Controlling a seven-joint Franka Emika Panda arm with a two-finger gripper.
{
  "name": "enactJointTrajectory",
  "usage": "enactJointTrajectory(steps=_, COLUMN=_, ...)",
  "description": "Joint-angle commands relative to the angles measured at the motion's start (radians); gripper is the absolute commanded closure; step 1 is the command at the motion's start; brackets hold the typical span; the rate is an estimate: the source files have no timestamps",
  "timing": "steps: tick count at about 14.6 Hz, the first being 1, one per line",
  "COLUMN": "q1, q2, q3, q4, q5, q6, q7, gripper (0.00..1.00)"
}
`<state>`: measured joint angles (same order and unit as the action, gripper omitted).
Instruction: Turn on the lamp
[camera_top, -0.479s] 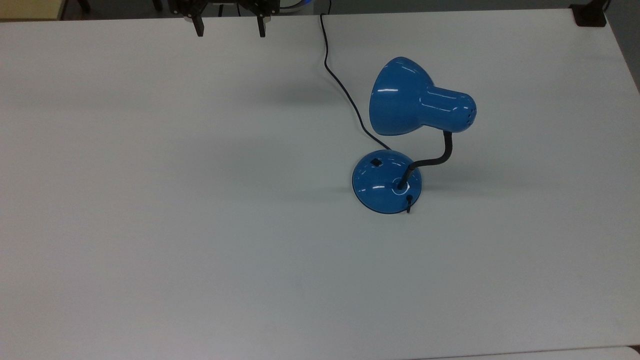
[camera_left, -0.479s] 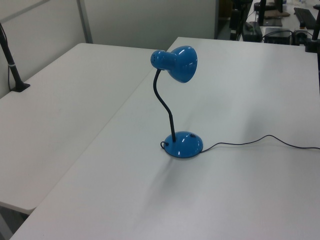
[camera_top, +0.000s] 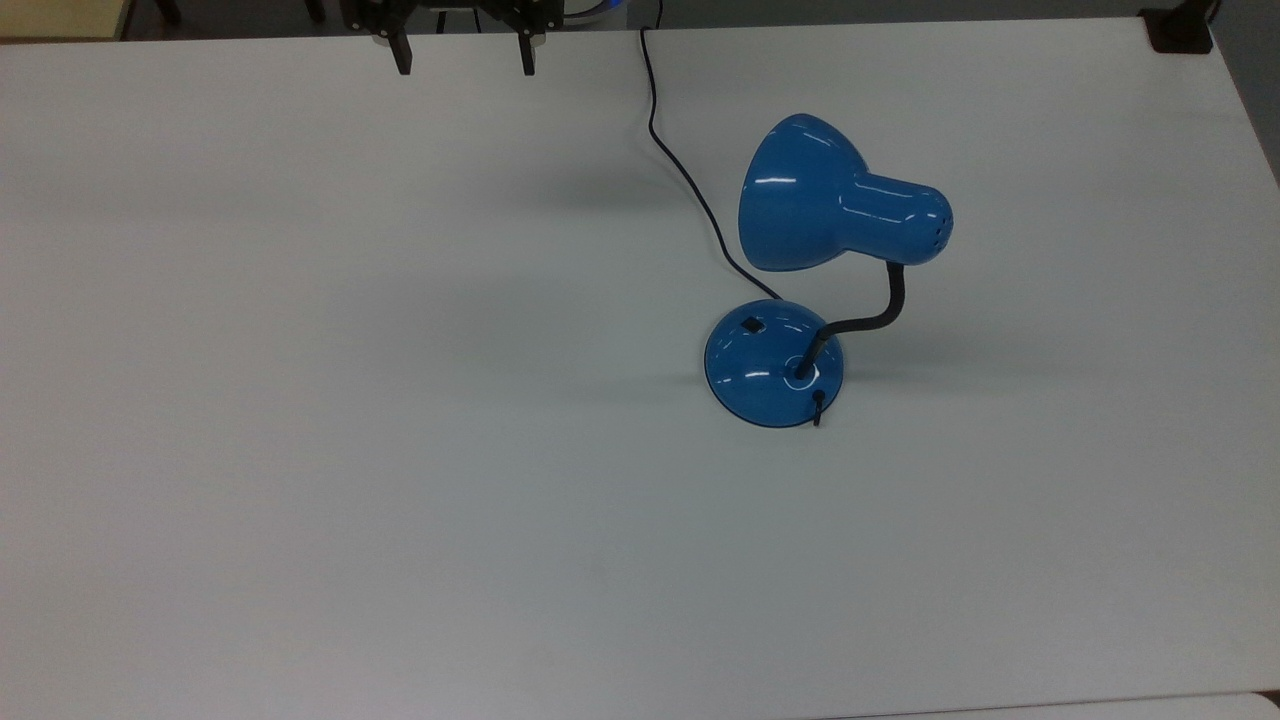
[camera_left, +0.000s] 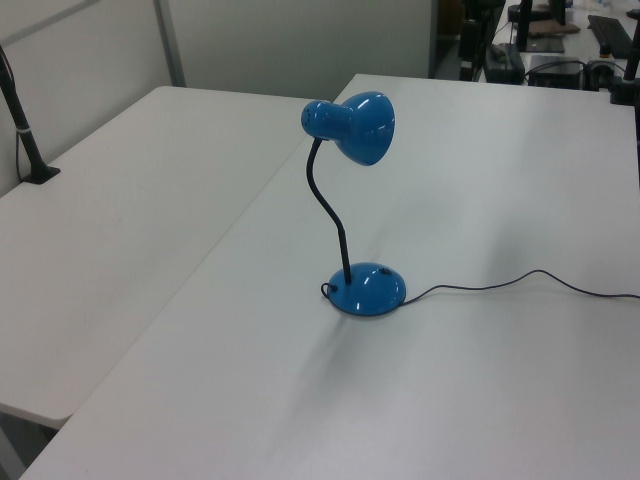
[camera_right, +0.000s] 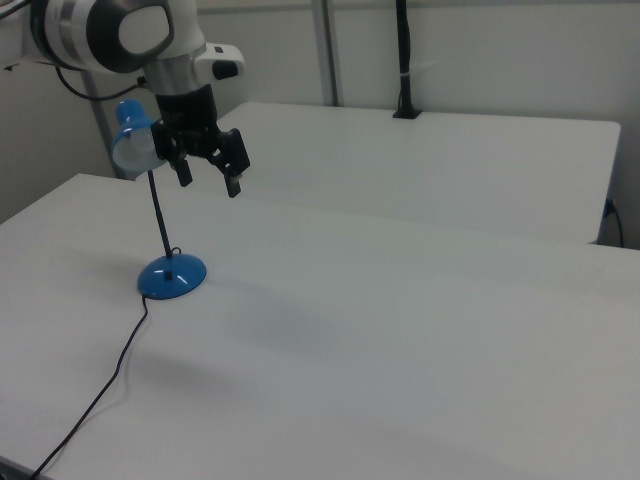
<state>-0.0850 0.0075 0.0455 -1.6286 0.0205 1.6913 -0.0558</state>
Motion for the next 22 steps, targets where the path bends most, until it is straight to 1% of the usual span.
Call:
enactJointTrajectory(steps=1, q1=0.007, q2=-0.009, q3=0.001, q4=-0.013, q5=-0.011, q6=-0.001, q7=-0.018, gripper=0.00)
enactJointTrajectory(steps=4, q1=0.007, q2=-0.009, q3=0.001, q4=-0.013, q5=-0.011, q6=-0.012, q7=-0.021, gripper=0.00)
enactJointTrajectory(steps=6, q1=0.004, q2=-0.009, q3=0.001, q4=-0.011, q5=-0.011, q6=-0.028, q7=-0.050, gripper=0.00)
enactJointTrajectory(steps=8, q1=0.001, q2=-0.009, q3=0.001, q4=-0.014, q5=-0.011, q6=-0.033, q7=-0.119, gripper=0.00)
enactJointTrajectory(steps=11, q1=0.007, q2=-0.006, q3=0.001, q4=-0.048, q5=-0.011, q6=-0.048, q7=-0.284, gripper=0.00)
enactJointTrajectory(steps=12, q1=0.008, q2=-0.006, q3=0.002, q4=-0.054, q5=-0.011, q6=-0.053, q7=-0.312, gripper=0.00)
enactJointTrajectory(steps=15, q1=0.010, q2=0.017, q3=0.037, q4=-0.057, q5=-0.016, q6=-0.055, q7=-0.325, gripper=0.00)
enactJointTrajectory(steps=17, q1=0.016, q2=0.026, q3=0.048, q4=-0.089, q5=-0.016, q6=-0.041, q7=-0.334, gripper=0.01)
enactJointTrajectory(steps=19, q1=0.042, q2=0.049, q3=0.053, q4=-0.100, q5=-0.014, q6=-0.015, q7=-0.332, gripper=0.26)
enactJointTrajectory(steps=21, q1=0.060, q2=0.075, q3=0.053, q4=-0.112, q5=-0.002, q6=0.010, q7=-0.317, gripper=0.59)
enactJointTrajectory(steps=22, q1=0.074, q2=0.086, q3=0.053, q4=-0.117, q5=0.001, q6=0.028, q7=-0.300, gripper=0.73)
